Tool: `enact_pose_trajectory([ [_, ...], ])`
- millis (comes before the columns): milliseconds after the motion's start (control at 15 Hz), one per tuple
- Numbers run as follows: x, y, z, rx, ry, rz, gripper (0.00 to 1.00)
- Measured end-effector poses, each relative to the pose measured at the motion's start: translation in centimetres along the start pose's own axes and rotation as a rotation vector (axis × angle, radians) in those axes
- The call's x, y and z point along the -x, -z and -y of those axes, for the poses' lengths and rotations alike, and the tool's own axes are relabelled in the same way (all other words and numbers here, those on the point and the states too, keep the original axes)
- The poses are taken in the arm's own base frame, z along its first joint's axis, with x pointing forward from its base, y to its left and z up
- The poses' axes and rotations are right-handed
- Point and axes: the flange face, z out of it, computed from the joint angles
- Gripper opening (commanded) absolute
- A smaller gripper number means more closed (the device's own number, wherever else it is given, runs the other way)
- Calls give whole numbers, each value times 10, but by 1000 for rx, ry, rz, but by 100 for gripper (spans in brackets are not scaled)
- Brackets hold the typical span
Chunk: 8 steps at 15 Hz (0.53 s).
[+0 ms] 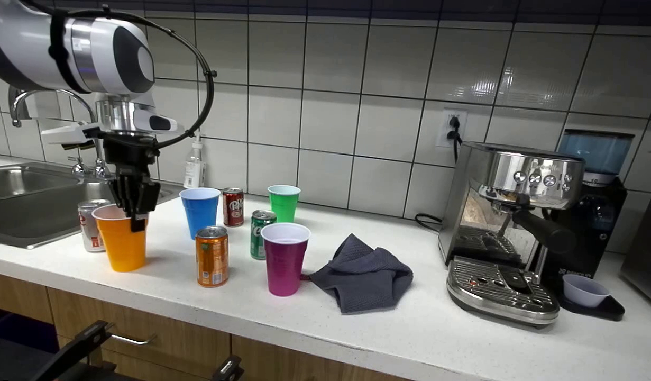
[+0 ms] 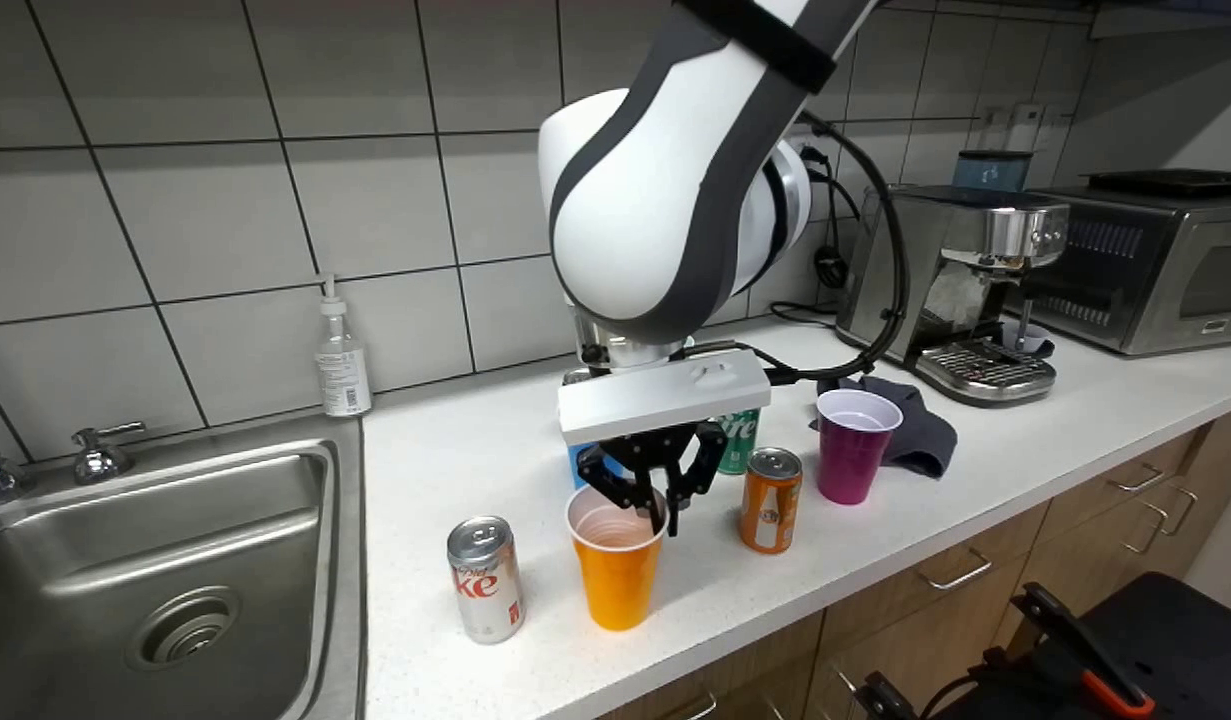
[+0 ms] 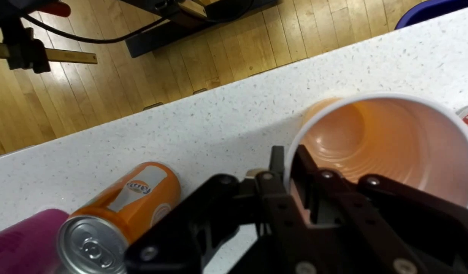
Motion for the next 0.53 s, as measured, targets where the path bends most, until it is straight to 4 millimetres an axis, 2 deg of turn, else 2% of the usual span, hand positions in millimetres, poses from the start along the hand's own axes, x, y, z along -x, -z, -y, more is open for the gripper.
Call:
enact_pose_trajectory([
  [533, 0, 10, 1, -32, -16, -16, 2],
])
